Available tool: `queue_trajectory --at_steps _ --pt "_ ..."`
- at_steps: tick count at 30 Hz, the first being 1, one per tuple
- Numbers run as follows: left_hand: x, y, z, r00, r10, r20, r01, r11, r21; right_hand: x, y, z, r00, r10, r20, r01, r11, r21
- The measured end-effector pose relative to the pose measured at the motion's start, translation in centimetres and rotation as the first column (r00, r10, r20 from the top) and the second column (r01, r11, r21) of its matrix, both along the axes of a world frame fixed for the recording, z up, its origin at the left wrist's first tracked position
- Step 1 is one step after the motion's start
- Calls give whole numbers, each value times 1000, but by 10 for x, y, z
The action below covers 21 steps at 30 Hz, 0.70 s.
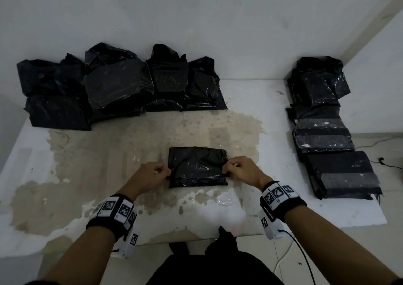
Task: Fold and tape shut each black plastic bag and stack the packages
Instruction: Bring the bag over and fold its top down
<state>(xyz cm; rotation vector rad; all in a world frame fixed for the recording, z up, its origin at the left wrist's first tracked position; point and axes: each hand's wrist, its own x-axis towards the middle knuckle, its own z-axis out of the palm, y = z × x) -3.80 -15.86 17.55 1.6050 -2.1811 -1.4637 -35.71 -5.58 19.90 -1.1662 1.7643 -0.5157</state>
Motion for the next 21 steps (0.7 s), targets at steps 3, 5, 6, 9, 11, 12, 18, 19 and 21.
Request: queue_trajectory --at_steps 3,5,6,9,11,12,18,19,21 --pt "-17 0 6 987 142 72 -118 954 -274 5 -4 2 992 -67 -109 56 993 -104" --pt "-37 1 13 983 185 -6 -161 838 -522 8 -9 0 977 -168 -133 143 973 -181" --pt "-49 1 14 990 140 -29 -130 791 -598 9 -13 -1 966 -221 -137 190 959 -208" --pt "-77 6 -3 990 -138 37 131 767 -628 18 -25 -2 947 -313 -68 294 934 -200" --pt "-85 11 -19 958 -257 124 280 765 -580 26 -31 -8 942 -335 -6 331 933 -139" --pt "-86 13 -26 946 -282 157 321 765 -558 28 -34 -12 929 -369 30 370 922 -114" --pt "-76 21 -50 916 -297 269 400 728 -557 30 -35 -28 699 -537 473 614 789 -11" --pt "-74 22 -52 916 -282 286 398 737 -546 31 -33 -29 715 -515 472 600 799 -36" --pt "-70 23 -56 923 -251 290 372 772 -515 32 -28 -33 785 -461 415 543 834 -101"
